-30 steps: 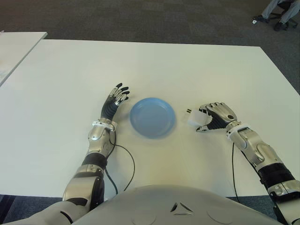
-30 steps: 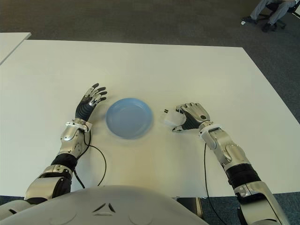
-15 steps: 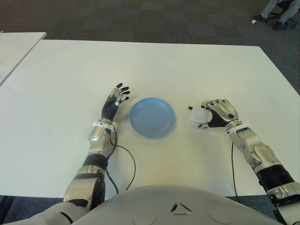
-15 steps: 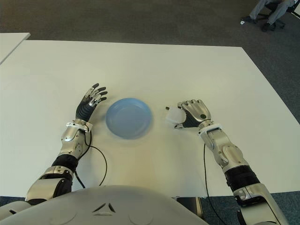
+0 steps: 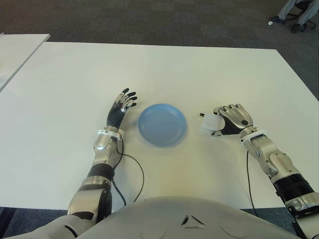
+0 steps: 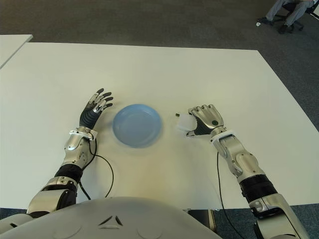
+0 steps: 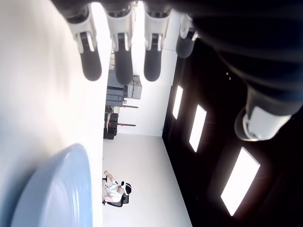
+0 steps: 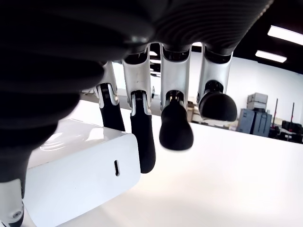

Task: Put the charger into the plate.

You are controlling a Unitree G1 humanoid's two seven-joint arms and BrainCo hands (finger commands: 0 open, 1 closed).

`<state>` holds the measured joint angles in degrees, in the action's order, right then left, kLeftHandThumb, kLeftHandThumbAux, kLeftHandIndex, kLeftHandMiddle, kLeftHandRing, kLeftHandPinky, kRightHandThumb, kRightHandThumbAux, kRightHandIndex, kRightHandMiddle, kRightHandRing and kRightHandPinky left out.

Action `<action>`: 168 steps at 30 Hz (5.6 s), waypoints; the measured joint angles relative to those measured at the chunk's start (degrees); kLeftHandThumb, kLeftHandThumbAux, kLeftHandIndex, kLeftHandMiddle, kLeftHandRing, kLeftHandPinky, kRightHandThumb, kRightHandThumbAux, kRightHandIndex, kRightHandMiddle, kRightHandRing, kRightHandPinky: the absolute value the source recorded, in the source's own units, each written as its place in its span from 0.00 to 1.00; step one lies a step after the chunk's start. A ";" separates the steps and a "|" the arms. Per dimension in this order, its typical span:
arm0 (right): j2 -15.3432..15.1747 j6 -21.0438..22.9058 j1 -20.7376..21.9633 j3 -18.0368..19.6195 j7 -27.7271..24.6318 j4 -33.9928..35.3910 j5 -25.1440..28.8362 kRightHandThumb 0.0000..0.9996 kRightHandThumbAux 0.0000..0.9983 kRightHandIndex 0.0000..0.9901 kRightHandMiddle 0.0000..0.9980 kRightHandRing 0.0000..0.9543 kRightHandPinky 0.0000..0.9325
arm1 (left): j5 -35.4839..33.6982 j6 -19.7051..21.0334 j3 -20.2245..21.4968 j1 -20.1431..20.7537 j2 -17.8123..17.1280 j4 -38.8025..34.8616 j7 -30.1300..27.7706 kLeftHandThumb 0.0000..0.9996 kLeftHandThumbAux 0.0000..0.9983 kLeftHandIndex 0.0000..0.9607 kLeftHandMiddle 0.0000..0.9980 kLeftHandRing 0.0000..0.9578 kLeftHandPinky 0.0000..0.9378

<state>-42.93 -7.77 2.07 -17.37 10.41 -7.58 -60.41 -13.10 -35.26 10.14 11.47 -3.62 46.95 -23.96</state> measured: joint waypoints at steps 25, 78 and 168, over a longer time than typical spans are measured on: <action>0.20 1.17 -0.10 3.70 -2.76 6.30 3.48 0.85 0.68 0.41 0.54 0.89 0.92 | 0.14 0.02 0.04 0.22 0.21 0.25 -0.15 0.00 0.47 0.03 0.19 0.21 0.22; 12.58 -1.21 8.11 -2.11 -8.40 14.65 1.96 0.85 0.68 0.41 0.54 0.91 0.93 | -1.53 -0.07 1.29 2.59 1.15 3.22 1.09 0.00 0.45 0.02 0.18 0.20 0.19; 23.76 -4.30 17.07 -8.16 -14.71 -8.53 19.23 0.37 0.08 0.00 0.00 0.00 0.00 | -2.03 0.45 2.51 3.68 2.47 4.01 0.49 0.00 0.43 0.05 0.19 0.21 0.24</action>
<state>-19.17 -12.08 19.15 -25.53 -4.30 -16.11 -41.17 -15.12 -34.81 12.65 15.15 -1.16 50.96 -23.47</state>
